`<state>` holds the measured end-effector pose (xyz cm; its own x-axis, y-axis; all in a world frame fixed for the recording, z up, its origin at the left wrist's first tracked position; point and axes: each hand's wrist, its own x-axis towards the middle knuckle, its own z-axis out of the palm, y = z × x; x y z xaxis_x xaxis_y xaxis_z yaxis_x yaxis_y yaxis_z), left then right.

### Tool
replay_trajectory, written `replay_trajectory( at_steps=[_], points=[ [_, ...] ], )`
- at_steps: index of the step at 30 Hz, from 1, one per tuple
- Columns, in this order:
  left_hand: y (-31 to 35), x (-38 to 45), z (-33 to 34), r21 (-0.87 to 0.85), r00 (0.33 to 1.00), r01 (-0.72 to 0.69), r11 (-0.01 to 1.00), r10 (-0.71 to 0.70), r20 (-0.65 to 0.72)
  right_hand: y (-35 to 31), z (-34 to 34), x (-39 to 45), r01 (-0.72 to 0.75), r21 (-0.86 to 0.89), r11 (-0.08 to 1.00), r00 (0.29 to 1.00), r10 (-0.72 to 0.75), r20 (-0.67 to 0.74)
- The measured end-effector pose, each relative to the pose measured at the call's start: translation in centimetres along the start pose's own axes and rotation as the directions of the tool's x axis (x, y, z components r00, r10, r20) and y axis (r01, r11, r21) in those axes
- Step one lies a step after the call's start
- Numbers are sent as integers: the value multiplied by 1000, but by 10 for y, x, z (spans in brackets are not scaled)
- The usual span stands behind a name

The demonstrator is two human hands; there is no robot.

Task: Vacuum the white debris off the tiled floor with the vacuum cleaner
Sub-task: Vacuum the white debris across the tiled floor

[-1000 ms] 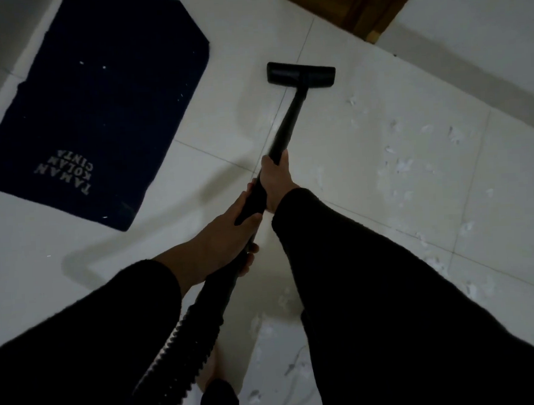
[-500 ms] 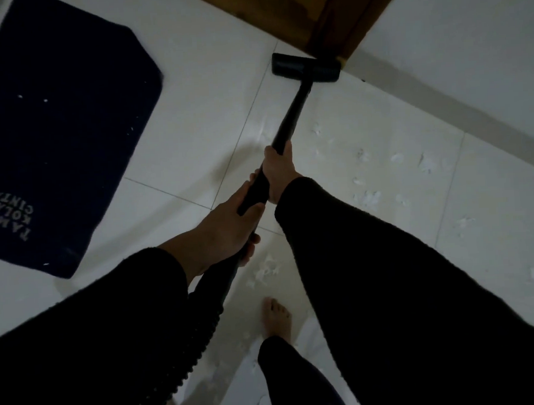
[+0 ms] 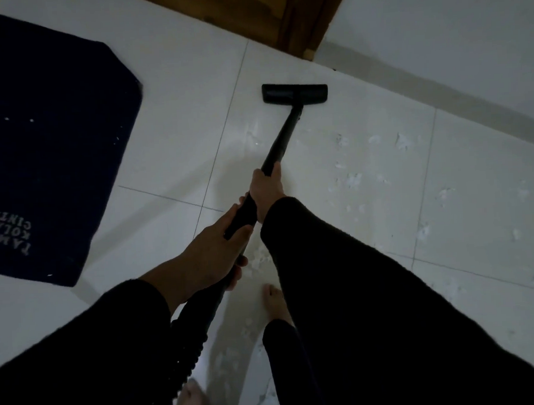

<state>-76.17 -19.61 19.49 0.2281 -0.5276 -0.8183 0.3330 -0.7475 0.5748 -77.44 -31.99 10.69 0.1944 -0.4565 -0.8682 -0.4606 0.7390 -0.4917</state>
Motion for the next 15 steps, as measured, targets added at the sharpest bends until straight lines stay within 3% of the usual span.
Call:
replay_trajectory(
  at_steps=[7,15],
  points=[
    [-41,-51,-9,24,998,-10,1000,9,56,50,9,-47,-47,61,997,998,49,-34],
    [-98,-81,-28,105,994,-80,991,71,86,111,28,-71,86,87,992,996,-86,-7]
  ],
)
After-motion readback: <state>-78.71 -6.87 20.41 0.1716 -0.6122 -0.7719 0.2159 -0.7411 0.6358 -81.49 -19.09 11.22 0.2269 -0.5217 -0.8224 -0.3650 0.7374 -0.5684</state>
